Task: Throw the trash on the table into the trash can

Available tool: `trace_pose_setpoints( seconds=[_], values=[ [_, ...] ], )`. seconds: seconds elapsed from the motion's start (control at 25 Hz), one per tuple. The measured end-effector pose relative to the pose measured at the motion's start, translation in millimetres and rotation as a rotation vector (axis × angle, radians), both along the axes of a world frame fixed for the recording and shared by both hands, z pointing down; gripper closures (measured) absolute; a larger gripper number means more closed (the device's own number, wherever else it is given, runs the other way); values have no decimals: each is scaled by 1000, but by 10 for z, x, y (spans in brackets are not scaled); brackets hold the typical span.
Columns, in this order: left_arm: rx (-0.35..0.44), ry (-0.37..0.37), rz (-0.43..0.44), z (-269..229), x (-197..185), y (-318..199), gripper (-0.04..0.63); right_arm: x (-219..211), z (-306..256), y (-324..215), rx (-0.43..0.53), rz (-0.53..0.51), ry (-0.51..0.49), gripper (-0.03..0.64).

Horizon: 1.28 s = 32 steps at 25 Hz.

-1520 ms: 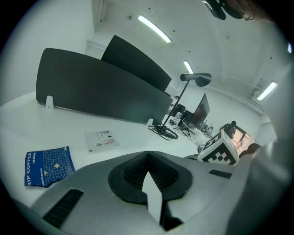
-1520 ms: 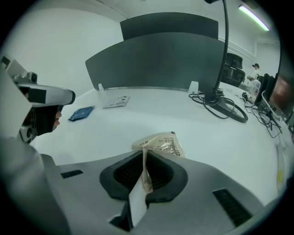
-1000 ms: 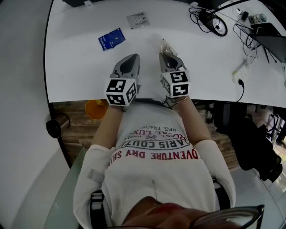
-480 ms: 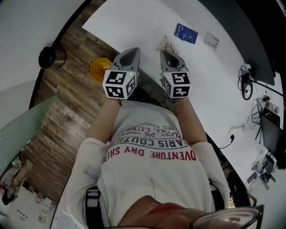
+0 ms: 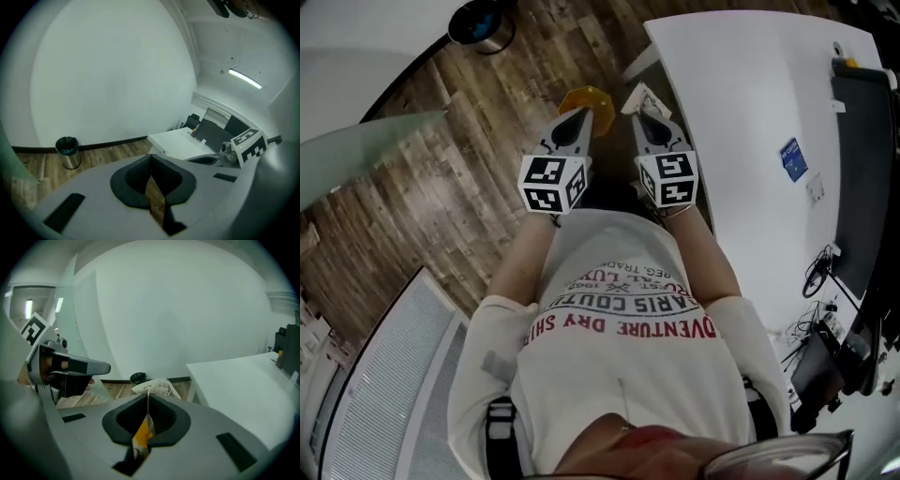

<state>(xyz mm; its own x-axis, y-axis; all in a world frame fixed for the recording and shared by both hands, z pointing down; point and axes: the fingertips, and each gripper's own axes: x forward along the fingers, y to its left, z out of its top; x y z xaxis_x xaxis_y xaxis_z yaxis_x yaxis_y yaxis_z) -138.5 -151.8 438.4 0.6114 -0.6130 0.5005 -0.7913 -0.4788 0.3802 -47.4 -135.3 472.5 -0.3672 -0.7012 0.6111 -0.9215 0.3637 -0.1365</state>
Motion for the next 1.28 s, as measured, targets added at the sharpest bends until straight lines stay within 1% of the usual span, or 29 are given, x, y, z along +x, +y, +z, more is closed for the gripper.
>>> trace_pose_setpoints(
  seconds=[0.12,0.24,0.36,0.48,0.64,0.76,0.84,0.96,1.08,1.16,1.24,1.28],
  values=[
    [-57,-20,-54,331,-500,-147,572,-526,461,-150,-48,-114,24,580],
    [-138,-34,-78,757,-855,-213,572,-896,1020,-246,-116,-197,36,580],
    [-199,-48,-89,1203,-1135,-221,572,-1179,1571,-278,-196,-237,24,580],
    [-250,-58,-124,1749,-1323,-207,572,-1343,2150,-274,-269,-255,7,580],
    [-323,-39,-180,2617,-1422,-124,572,-1462,2993,-285,-327,-276,-5,580],
    [-370,-40,-213,3260,-1437,66,572,-1526,3607,-198,-353,-316,-11,580],
    [-400,-40,-242,3656,-1435,223,572,-1525,4017,-104,-377,-335,-9,580],
    [-433,-39,-279,4167,-1439,421,572,-1460,4655,27,-440,-328,17,579],
    [-452,-43,-304,4503,-1458,544,572,-1424,5155,123,-485,-329,35,578],
    [-452,-40,-320,4631,-1486,540,572,-1410,5367,135,-499,-329,46,568],
    [-445,-36,-334,4684,-1524,508,572,-1386,5475,124,-510,-313,56,511],
    [-441,-35,-341,4685,-1549,497,572,-1384,5483,120,-511,-308,58,505]
  ],
)
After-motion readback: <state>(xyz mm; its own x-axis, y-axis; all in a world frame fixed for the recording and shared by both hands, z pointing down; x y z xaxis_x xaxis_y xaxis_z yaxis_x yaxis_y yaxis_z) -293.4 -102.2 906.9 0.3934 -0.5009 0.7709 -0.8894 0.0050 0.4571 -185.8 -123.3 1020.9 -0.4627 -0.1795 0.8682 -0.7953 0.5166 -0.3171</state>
